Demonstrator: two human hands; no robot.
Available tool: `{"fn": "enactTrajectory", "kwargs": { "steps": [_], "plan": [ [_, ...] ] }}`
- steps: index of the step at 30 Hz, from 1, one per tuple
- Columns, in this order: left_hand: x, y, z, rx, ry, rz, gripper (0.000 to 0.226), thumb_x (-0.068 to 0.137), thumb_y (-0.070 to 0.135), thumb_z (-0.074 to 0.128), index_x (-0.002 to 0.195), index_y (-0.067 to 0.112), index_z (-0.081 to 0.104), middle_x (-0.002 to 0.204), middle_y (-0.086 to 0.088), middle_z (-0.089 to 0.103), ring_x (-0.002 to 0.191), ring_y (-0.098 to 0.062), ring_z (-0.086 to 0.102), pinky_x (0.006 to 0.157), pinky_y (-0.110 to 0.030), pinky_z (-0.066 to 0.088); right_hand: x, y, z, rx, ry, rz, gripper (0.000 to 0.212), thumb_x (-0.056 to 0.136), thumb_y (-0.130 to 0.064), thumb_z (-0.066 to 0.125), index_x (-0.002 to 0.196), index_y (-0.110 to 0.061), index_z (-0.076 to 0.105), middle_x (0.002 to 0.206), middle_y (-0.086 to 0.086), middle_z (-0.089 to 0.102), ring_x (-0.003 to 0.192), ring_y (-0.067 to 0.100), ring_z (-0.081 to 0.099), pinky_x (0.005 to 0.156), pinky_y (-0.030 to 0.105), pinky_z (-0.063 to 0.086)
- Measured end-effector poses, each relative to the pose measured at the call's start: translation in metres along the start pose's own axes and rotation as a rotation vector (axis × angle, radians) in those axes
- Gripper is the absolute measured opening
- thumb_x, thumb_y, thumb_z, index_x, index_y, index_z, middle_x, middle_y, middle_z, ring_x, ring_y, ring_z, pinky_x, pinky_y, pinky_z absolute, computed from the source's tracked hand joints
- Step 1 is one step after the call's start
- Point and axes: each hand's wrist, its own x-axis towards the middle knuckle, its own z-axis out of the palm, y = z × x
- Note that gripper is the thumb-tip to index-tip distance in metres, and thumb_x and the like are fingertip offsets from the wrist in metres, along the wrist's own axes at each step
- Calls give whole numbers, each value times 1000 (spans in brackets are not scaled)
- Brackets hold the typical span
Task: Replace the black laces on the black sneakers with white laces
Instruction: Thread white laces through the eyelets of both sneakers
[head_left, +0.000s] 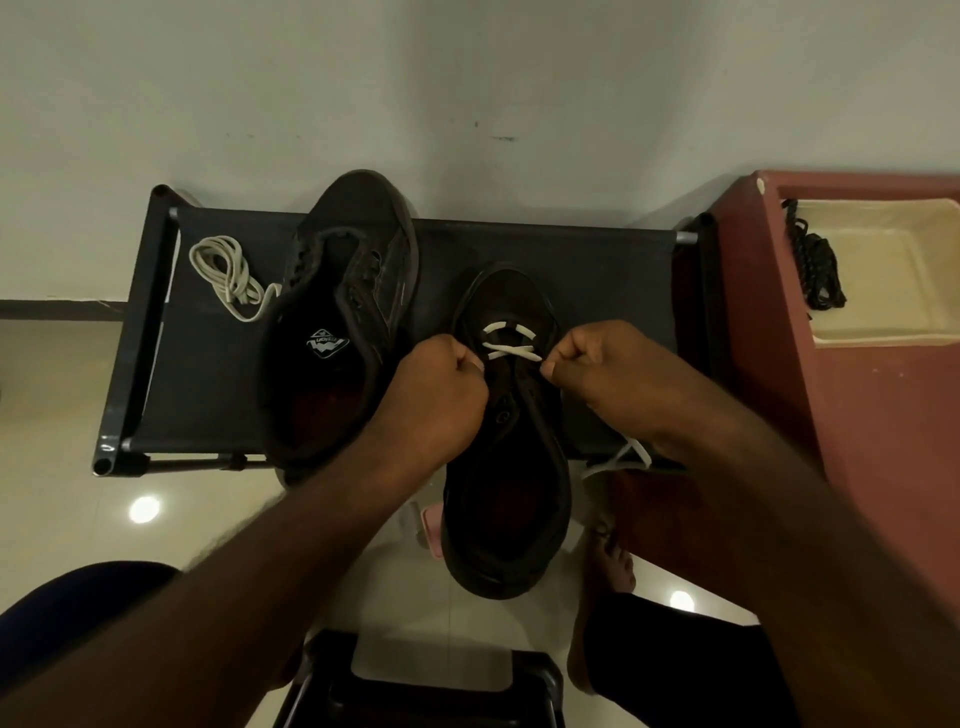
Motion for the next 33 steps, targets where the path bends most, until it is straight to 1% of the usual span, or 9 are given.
{"fn": "enactTrajectory", "kwargs": {
  "steps": [7,10,12,15,20,23,26,28,33],
  "plan": [
    [-3,0,-1,-96,-17,-21,21,101,14,46,87,14,63,66,-1,53,61,-12,51,62,-30,45,-2,1,0,27,-32,0,12,100,-18,55,94,-16,65,60,-4,59,43,-3,48,49,21,38],
    [-3,-2,-1,-93,12,27,16,99,16,50,91,14,63,68,-2,58,59,-11,53,57,-30,46,-1,1,5,38,43,-11,13,98,-16,58,88,-15,66,63,-1,66,49,2,56,51,20,44],
    [-3,-1,-1,-65,31,43,13,98,21,54,89,17,63,68,-1,61,57,-10,56,51,-26,45,0,0,7,5,90,-24,14,96,-19,61,84,-15,68,66,-1,65,49,-3,52,51,16,42],
    [-2,0,1,-5,34,41,18,96,31,59,86,17,64,73,-1,65,66,-11,63,55,-25,49,2,-1,9,-7,119,-32,23,97,-25,63,81,-10,67,64,3,60,46,-2,48,46,9,38],
    [-2,2,1,-94,-10,-27,29,101,19,51,96,-5,65,75,-15,59,68,-23,59,62,-28,48,1,-2,8,7,75,-15,19,100,-19,57,84,-13,66,59,-1,56,42,-3,47,45,12,36],
    [-2,0,1,-204,-41,-96,29,101,13,46,101,-11,64,63,-8,46,50,-13,44,43,-20,38,0,-2,5,26,41,-5,20,100,-16,55,84,-16,66,60,-3,56,43,-4,48,47,14,36],
    [-5,2,0,-290,-45,-131,23,100,13,48,91,1,65,55,4,49,38,-1,44,36,-14,34,0,-1,6,42,66,-8,19,99,-17,57,84,-18,68,60,-6,58,46,-6,51,48,12,38],
    [-8,7,-3,-365,-54,-137,15,100,14,50,92,12,63,58,4,51,39,-1,45,38,-16,35,-1,-1,6,92,92,6,17,97,-19,60,83,-17,69,57,-8,57,45,-5,51,46,12,37],
    [-18,32,-32,-513,8,25,12,99,12,52,107,13,62,69,1,59,59,-8,56,58,-23,49,-13,-19,-10,446,87,47,10,98,-18,59,94,-16,68,59,-7,58,48,5,48,44,19,37]
  ]
}}
